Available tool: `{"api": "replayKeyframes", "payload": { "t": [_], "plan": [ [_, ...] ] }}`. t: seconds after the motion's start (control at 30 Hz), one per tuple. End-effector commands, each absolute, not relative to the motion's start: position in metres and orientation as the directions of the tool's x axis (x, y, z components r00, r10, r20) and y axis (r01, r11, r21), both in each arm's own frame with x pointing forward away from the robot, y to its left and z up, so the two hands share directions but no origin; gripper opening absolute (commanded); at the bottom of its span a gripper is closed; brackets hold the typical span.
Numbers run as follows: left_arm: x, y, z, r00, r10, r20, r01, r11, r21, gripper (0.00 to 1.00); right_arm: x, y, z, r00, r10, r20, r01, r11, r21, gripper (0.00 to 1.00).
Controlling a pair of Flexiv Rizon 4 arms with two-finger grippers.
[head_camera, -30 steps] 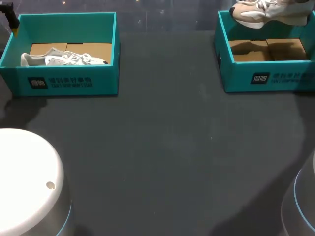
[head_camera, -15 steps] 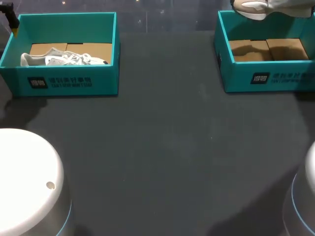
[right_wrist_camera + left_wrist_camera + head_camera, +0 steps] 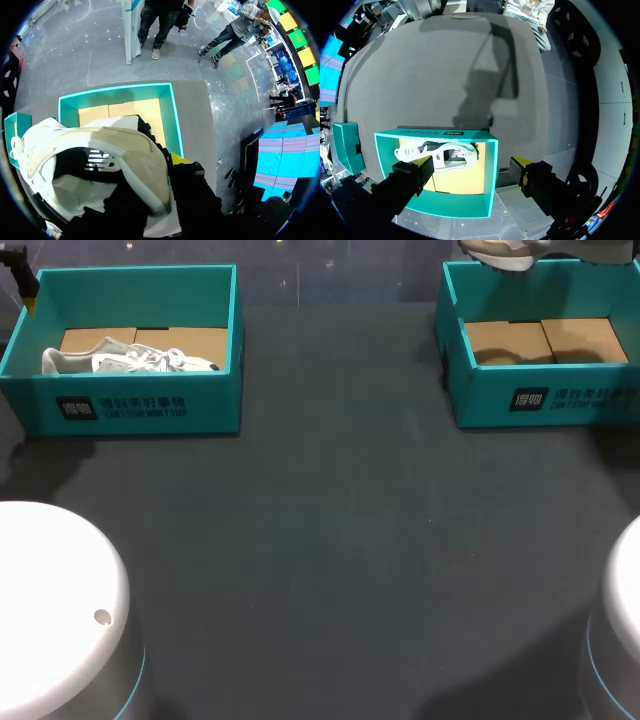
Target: Take the shoe out of the shoebox, open the shoe tongue, remove and reinsert the insole, then place the shoe into the shoebox
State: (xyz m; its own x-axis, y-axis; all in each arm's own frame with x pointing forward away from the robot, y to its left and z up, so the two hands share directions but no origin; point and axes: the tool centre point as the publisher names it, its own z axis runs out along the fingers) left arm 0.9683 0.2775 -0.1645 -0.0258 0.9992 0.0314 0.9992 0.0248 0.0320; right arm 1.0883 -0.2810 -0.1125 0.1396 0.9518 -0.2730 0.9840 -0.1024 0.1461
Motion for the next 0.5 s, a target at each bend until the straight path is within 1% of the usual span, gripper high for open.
{"api": "replayKeyframes", "payload": {
  "t": [0.03,0.5],
  "plan": [
    [0.967,0.278,-0.164,-0.025,0.999,0.034,0.999,0.024,0.034,1.0,1.057,-0.264,-0.1,0.143,0.948,-0.286,0.979,-0.092,0.184,0.0],
    [0.967,0.278,-0.164,-0.025,0.999,0.034,0.999,0.024,0.034,1.0,0.984,-0.217,-0.091,0.124,0.953,-0.275,0.98,-0.076,0.182,0.0]
  ]
}}
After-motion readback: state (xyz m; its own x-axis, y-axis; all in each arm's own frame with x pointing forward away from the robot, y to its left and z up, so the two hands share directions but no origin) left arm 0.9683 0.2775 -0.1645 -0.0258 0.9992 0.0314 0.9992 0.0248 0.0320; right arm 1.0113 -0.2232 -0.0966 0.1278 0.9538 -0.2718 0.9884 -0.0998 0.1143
